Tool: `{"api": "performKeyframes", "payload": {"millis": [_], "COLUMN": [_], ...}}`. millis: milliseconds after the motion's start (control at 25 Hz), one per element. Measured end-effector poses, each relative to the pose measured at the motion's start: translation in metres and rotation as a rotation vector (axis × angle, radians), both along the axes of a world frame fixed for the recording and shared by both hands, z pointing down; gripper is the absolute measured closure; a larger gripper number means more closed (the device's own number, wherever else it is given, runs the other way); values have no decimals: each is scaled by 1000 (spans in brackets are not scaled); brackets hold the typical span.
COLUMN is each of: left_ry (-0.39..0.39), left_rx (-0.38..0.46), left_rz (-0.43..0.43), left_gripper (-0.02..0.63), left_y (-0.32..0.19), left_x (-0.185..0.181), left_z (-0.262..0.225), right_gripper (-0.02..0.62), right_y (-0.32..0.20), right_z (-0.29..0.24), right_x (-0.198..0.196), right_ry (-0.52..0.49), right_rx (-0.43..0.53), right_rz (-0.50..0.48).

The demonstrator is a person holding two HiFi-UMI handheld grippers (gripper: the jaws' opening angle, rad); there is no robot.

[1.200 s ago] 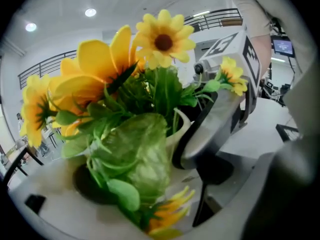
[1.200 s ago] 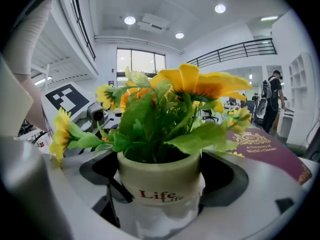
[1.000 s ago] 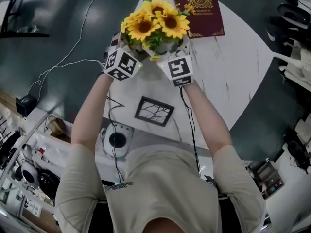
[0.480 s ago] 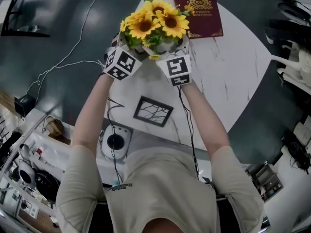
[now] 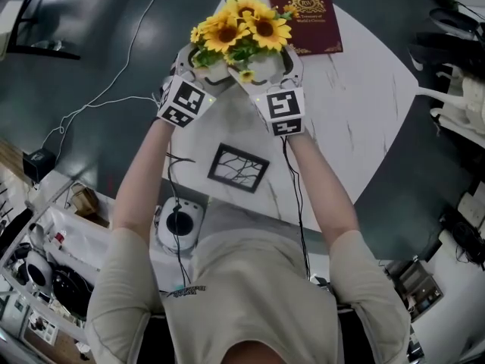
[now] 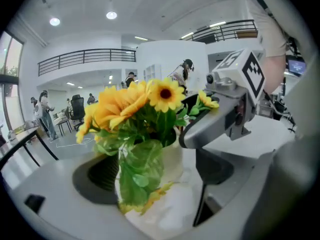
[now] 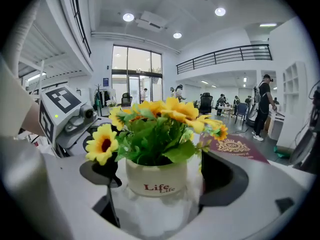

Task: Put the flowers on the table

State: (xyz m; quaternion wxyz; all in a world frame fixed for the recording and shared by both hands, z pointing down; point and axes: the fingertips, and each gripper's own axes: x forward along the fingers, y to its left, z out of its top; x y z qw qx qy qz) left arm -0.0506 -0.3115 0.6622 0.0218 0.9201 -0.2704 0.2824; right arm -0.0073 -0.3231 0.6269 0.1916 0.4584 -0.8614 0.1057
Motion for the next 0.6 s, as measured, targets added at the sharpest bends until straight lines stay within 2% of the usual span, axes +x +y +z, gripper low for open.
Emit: {"api": "performKeyframes", "payload": {"millis": [240,600], "left_ry": [7,74], "left_rx": [25,68], "left_rz": [-12,-66], "left_gripper": [126,126], "left_y": [11,39], "left_x": [-3,-4], "left_z": [-38,-119], "right_gripper": [89,89], "right_y": [12,29], "right_z": [-37,-124], "right_x": [7,23], "right_ry": [0,-24], "right_rx": [39,142], "right_rz": [17,61]}}
